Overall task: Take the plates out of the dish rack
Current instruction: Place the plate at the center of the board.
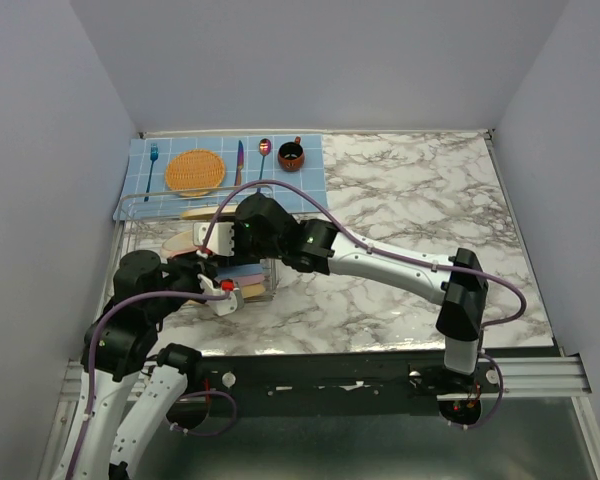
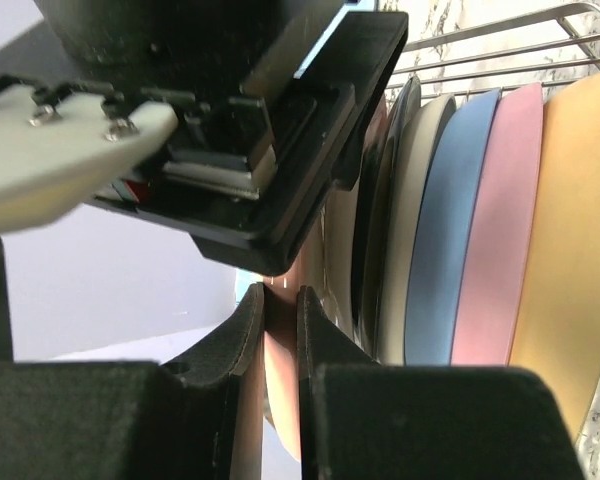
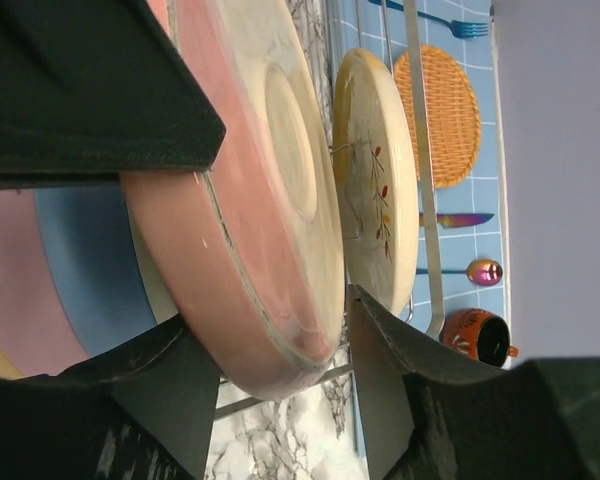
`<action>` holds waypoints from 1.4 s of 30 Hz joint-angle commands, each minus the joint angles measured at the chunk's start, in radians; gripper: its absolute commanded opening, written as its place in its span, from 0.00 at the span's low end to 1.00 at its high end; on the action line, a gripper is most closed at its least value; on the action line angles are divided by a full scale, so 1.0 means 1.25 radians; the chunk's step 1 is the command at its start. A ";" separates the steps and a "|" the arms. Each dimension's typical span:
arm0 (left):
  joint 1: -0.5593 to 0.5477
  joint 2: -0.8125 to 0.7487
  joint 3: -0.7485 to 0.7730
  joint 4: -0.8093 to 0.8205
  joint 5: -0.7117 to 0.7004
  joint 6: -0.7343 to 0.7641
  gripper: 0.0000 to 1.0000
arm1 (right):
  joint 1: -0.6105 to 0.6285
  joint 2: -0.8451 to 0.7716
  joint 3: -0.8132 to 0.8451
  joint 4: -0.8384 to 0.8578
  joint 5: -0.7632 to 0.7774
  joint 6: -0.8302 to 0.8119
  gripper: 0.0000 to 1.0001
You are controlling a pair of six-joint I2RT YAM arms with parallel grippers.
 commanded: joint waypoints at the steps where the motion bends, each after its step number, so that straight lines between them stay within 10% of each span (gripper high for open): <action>1: -0.005 -0.018 0.018 -0.025 0.064 -0.009 0.00 | 0.008 0.030 0.047 0.007 -0.022 0.017 0.55; 18: -0.005 -0.032 0.005 -0.033 0.056 -0.007 0.00 | 0.008 0.002 0.003 0.012 0.005 0.002 0.01; 33: -0.005 -0.068 0.007 0.007 0.018 -0.008 0.01 | 0.008 -0.024 0.007 -0.001 0.033 -0.022 0.01; 42: -0.005 -0.110 0.026 0.032 0.015 -0.029 0.40 | 0.008 -0.046 0.013 0.006 0.060 -0.040 0.01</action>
